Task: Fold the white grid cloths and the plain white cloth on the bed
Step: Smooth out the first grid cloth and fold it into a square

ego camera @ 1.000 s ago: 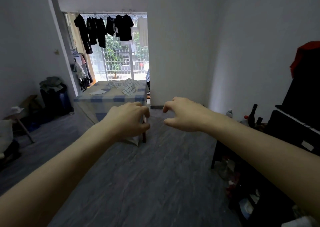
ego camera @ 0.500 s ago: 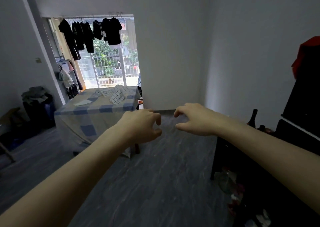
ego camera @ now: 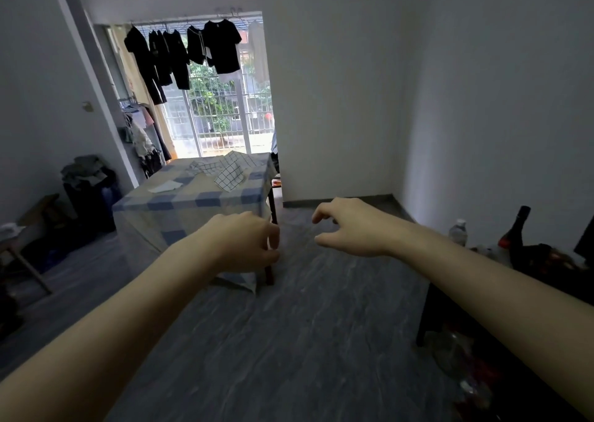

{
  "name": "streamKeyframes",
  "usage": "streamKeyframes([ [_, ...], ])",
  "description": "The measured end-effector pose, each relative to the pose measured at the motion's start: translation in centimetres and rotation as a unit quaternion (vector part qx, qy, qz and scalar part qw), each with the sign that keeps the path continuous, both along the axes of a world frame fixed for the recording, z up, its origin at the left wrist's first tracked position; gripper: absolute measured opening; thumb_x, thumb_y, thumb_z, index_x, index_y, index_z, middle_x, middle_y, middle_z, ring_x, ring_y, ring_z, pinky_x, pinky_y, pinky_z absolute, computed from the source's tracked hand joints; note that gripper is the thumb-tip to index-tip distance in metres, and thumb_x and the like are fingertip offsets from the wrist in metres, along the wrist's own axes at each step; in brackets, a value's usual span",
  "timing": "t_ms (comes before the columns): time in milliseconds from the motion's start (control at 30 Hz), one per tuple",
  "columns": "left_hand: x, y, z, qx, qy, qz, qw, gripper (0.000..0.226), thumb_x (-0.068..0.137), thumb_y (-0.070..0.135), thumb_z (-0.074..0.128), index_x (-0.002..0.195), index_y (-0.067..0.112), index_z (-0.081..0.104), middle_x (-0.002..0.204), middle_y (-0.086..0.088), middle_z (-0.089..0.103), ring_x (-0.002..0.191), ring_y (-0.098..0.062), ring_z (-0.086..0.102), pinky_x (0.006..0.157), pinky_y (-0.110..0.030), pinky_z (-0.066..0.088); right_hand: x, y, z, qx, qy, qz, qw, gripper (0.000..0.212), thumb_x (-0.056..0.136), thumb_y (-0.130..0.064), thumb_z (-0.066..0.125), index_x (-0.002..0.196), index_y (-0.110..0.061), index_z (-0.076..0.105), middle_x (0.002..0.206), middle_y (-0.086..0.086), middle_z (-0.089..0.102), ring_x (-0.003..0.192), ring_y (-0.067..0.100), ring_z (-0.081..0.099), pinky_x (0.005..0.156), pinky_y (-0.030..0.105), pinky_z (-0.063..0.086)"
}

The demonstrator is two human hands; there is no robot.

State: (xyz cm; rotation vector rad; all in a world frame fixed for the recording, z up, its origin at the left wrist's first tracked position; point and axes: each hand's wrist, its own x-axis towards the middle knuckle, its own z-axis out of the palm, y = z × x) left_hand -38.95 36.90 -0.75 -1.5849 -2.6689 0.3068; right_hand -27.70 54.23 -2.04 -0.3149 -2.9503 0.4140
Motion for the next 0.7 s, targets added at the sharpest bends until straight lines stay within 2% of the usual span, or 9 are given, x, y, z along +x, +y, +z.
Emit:
streamKeyframes([
  [267,-10.0,1.6,-0.8,0.028,-0.016,0.001,0.999,0.028,0.094,0.048,0.051,0.117,0.034,0.057,0.116,0.01,0.059,0.103,-0.009,0.056,0.085,-0.033,0.052,-9.8,2.6,-2.0,-0.013,-0.014,0.004,1.0,0.042,0.088,-0.038,0.06,0.127,-0.026,0.056,0.13,0.0,0.053,0.113,0.016,0.054,0.092,0.032,0.046],
  [433,-19.4,0.4,-1.4,0.061,-0.01,0.033,0.998,0.028,0.091,0.051,0.052,0.116,0.039,0.055,0.121,0.013,0.053,0.106,-0.007,0.052,0.082,-0.032,0.052,-20.9,2.4,-1.9,-0.017,-0.026,0.047,0.998,0.041,0.088,-0.038,0.062,0.126,-0.026,0.056,0.124,-0.002,0.054,0.104,0.012,0.055,0.078,0.024,0.044],
  [567,-27.0,-1.6,-1.7,0.067,0.012,0.079,0.995,0.033,0.09,0.052,0.053,0.121,0.04,0.051,0.126,0.015,0.05,0.105,-0.006,0.052,0.075,-0.028,0.049,-29.7,0.7,-1.2,-0.016,-0.024,0.095,0.995,0.043,0.088,-0.037,0.061,0.129,-0.024,0.054,0.126,-0.001,0.052,0.108,0.013,0.054,0.089,0.032,0.049],
  [700,-32.6,-2.3,-2.2,0.083,0.02,0.102,0.991,0.037,0.09,0.049,0.054,0.125,0.038,0.049,0.127,0.012,0.049,0.106,-0.007,0.052,0.079,-0.03,0.052,-35.7,0.1,-2.1,-0.025,-0.044,0.117,0.992,0.042,0.088,-0.038,0.062,0.128,-0.026,0.053,0.127,-0.002,0.05,0.104,0.012,0.052,0.088,0.034,0.051],
])
